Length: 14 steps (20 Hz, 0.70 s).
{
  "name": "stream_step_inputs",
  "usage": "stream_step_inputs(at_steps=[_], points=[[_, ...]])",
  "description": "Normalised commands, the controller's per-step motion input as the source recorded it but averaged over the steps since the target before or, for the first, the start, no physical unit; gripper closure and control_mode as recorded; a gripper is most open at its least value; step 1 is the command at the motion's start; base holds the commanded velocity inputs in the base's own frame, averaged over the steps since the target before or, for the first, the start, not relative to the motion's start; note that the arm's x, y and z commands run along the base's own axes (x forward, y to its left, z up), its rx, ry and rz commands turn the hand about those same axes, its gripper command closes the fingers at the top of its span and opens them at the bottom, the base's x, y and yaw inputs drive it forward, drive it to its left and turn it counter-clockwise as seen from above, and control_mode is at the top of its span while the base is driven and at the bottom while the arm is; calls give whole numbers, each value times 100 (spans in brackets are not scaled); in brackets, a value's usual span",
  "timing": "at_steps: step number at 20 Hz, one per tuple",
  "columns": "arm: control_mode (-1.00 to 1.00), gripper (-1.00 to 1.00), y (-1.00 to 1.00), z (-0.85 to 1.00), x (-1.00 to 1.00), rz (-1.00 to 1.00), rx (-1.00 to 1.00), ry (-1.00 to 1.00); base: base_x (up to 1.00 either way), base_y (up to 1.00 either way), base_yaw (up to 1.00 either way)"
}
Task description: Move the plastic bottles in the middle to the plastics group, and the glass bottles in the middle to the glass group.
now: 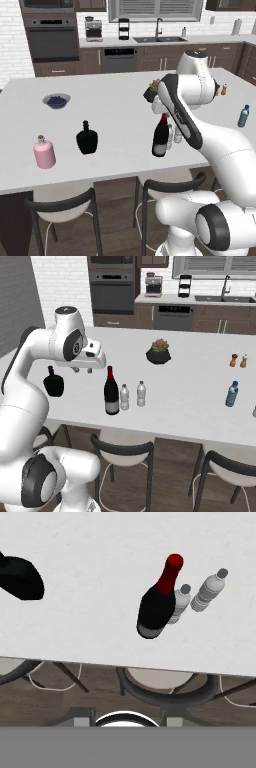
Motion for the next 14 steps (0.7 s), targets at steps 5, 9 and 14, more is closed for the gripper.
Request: stream_step_inputs(at_steps=[5, 9, 14], points=[[-100, -100, -10, 0, 0, -1, 0, 0, 0, 0, 0], [-100, -100, 1, 0, 0, -20, 0, -2, 0, 0, 0], [-100, -100, 0, 0, 11, -23, 0, 0, 0, 0, 0]])
